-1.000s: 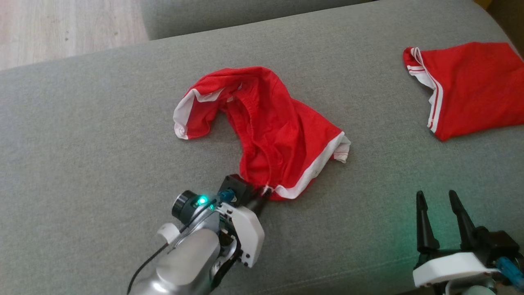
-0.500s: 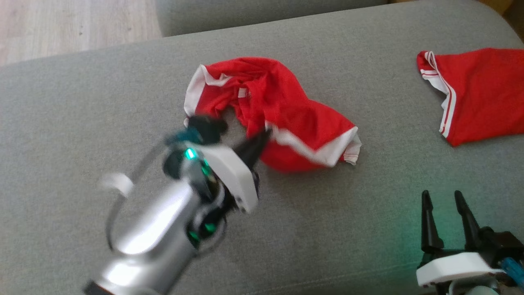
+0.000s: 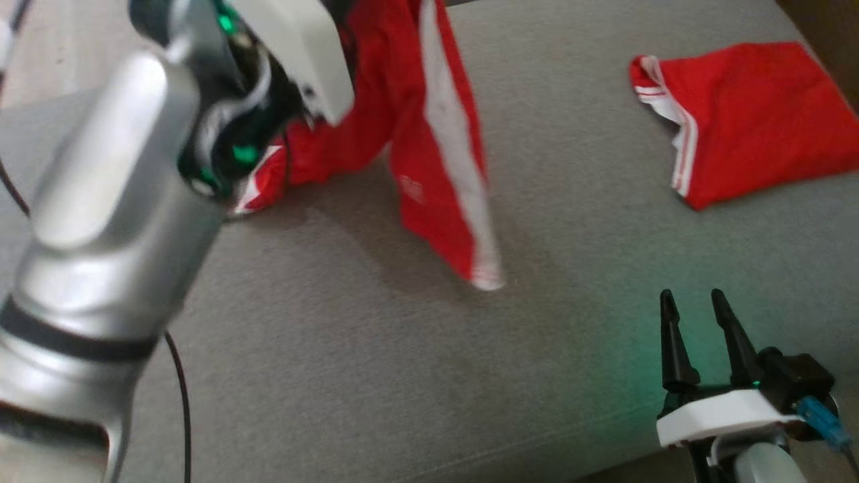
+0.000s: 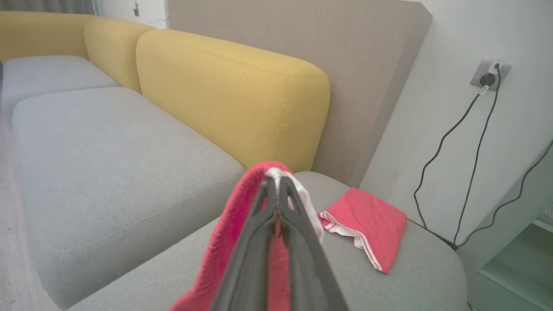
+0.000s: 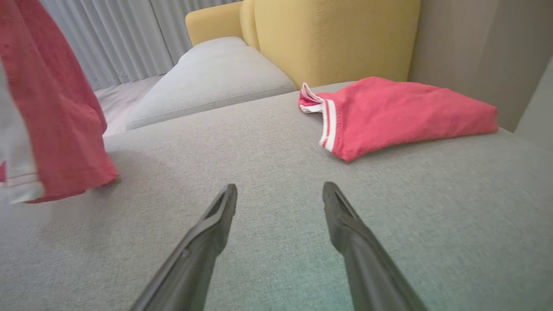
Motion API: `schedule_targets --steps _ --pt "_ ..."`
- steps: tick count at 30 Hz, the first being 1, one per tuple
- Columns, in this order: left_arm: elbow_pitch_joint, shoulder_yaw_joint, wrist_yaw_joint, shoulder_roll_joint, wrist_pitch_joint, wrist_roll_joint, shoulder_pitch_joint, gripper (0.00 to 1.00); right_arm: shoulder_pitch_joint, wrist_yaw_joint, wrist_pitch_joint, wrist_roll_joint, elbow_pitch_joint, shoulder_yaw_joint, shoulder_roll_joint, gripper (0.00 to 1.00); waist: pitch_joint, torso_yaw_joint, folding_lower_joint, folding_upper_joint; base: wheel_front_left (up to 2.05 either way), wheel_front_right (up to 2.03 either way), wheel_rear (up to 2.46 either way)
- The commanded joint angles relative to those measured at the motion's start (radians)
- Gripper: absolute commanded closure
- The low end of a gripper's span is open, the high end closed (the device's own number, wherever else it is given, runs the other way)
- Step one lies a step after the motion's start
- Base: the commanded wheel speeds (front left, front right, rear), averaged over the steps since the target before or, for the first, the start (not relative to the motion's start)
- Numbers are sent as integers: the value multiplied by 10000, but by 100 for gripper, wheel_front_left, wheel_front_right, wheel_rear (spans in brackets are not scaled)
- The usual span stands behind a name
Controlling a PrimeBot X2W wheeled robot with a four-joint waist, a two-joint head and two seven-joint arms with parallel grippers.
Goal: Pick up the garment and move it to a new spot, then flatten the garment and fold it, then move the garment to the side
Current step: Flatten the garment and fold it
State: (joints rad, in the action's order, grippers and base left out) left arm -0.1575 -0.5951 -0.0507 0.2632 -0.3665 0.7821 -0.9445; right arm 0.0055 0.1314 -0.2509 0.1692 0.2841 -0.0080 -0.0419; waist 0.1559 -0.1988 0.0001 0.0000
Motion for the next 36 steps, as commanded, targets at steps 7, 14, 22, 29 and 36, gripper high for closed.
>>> schedule_targets --steps 7,14,22,29,36 --pt "-1903 419 655 23 1140 -818 -2192 100 -561 -7 -109 246 -101 520 -83 0 67 -848 -1 0 0 0 0" --pt "-2970 498 1377 -555 2504 -686 -3005 100 -526 -7 -109 267 -83 421 -83 0 112 -1022 -1 0 0 0 0" --pt "-1797 -244 1755 -572 2823 180 -1236 100 -376 -7 -109 142 -107 110 -83 0 96 -188 -1 0 0 0 0" --pt "739 -1111 1095 677 2205 719 3001 100 -166 -7 -109 -154 -180 -265 -83 0 -9 865 -1 0 0 0 0" --pt "2013 -1284 -335 2214 2602 748 6859 100 121 -7 -109 -566 -282 -591 -83 0 34 2112 -1 0 0 0 0"
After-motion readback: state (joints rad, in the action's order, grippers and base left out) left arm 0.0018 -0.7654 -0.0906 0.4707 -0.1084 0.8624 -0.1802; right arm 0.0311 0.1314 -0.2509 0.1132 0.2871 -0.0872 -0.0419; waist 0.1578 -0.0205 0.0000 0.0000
